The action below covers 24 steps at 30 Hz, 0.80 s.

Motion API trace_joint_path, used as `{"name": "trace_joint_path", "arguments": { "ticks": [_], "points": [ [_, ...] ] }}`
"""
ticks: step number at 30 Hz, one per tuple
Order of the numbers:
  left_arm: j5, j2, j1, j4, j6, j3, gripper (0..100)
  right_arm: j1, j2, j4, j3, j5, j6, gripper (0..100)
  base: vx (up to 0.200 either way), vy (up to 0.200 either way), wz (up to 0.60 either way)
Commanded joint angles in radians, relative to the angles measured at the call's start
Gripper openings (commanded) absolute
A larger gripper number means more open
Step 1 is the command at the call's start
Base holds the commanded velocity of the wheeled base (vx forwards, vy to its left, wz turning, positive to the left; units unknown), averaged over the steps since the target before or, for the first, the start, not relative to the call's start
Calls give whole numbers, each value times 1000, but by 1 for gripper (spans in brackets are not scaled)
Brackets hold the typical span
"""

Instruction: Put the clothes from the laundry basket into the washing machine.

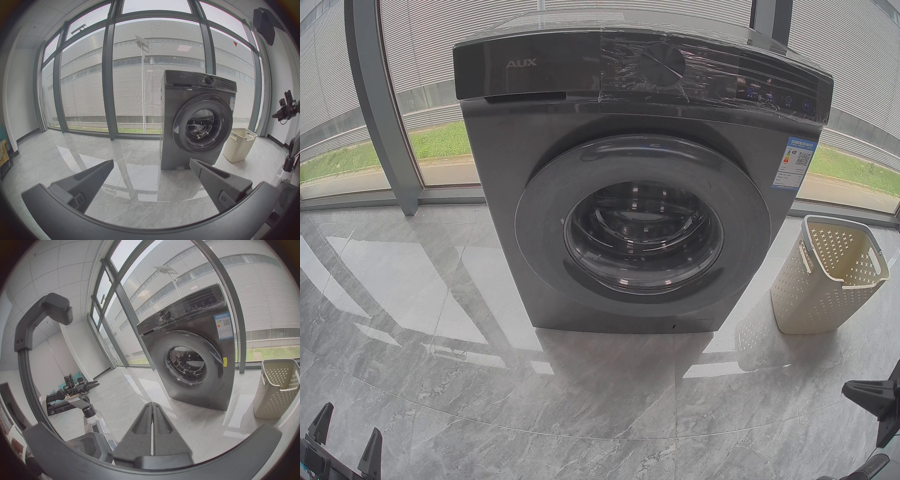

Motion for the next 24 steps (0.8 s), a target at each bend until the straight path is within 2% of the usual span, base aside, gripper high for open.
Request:
{"name": "trace_joint_path", "arguments": {
  "ticks": [1,6,7,9,13,14,15,17,19,24],
  "points": [
    [0,-12,0,1,0,18,100,3,299,-134,-21,-6,-4,0,200,0,0],
    [0,-12,-2,1,-2,18,100,1,430,-252,-38,-30,-2,0,200,0,0],
    [0,-12,-2,1,-4,18,100,4,480,-295,-47,-58,-2,0,200,0,0],
    [0,-12,-2,1,-8,18,100,23,520,-327,-57,-82,-1,0,200,0,0],
    [0,-12,-2,1,-10,18,100,115,583,-372,-86,-181,11,0,150,0,0],
    [0,-12,-2,1,-10,18,100,115,583,-372,-86,-181,11,0,0,0,0],
    [0,-12,-2,1,-10,18,100,157,606,-381,-110,-234,14,0,0,0,0],
    [0,-12,-2,1,-10,18,100,199,623,-392,-126,-274,21,0,0,0,0],
    [2,-12,-2,1,-10,18,100,219,631,-396,-135,-288,31,0,0,0,0],
    [3,-11,-2,2,-8,18,100,245,646,-396,-136,-288,39,0,0,0,0]
  ]
}}
